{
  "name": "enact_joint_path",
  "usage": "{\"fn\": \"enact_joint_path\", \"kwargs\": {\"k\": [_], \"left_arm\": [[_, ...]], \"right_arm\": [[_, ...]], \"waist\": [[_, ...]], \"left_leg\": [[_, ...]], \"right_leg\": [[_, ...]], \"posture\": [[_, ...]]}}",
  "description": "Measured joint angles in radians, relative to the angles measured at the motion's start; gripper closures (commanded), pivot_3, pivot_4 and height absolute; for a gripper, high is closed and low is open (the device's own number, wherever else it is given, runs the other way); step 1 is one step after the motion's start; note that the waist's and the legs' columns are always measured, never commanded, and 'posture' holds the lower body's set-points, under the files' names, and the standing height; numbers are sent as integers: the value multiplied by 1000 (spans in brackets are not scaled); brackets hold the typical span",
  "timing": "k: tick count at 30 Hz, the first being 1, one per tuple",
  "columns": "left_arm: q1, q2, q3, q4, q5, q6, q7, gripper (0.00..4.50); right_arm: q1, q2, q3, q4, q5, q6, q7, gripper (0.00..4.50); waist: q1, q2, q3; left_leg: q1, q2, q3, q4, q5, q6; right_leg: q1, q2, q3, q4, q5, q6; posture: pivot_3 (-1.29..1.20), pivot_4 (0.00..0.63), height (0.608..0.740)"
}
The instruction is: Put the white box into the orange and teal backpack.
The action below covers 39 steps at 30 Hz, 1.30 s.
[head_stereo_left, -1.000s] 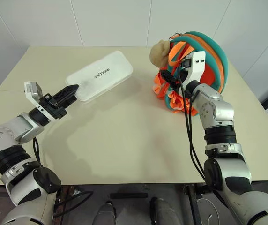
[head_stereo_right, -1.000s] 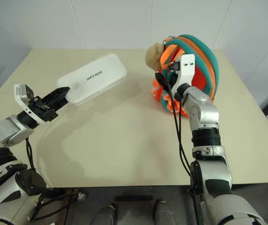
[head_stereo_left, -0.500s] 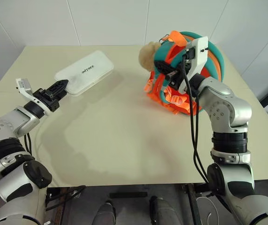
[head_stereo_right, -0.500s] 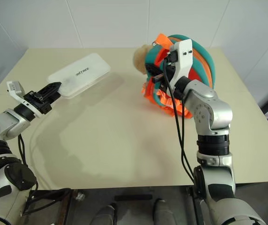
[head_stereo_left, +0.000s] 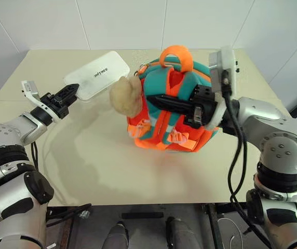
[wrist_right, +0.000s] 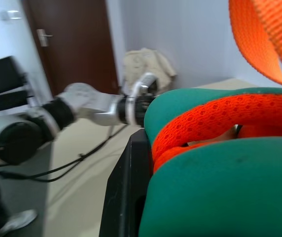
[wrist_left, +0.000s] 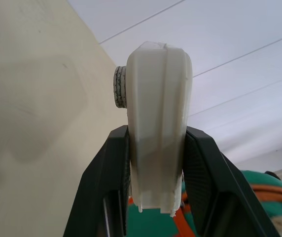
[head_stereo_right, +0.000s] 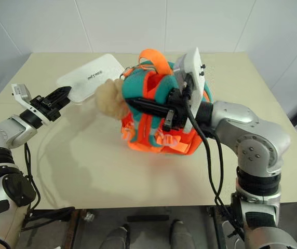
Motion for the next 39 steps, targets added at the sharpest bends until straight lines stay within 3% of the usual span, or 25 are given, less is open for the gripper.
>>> {"fn": "enact_joint_path", "kwargs": {"k": [6,12,20,28,39], "left_arm": [[-1,20,-78,4,30,-29,-98,3331],[93,19,-169,-151,76,-219,-320,3331],[179,23,-126,-284,37,-429,-617,3335],[185,101,-84,-303,-50,-400,-793,3336],[234,236,-237,-390,-36,-302,-917,3337]], "right_arm": [[69,-127,0,-40,61,-5,109,4500],[160,-215,11,-58,27,-73,203,4500],[222,-237,37,-40,-46,-155,238,4500],[254,-237,40,-19,-71,-175,236,4500],[263,-237,48,14,-91,-194,241,4500]], "waist": [[3,0,0],[-1,0,0],[3,-1,0],[3,-1,0],[3,-1,0]], "left_leg": [[0,0,0,2,0,0],[1,0,2,2,0,0],[1,1,2,6,0,0],[1,1,2,6,0,1],[1,1,2,6,0,1]], "right_leg": [[0,0,0,-2,0,0],[0,0,1,-2,-1,-1],[1,0,1,-1,-1,-2],[1,0,1,0,-1,-2],[1,0,1,0,-1,-3]], "posture": [[0,150,740],[0,150,740],[0,150,740],[0,150,740],[0,150,740]]}}
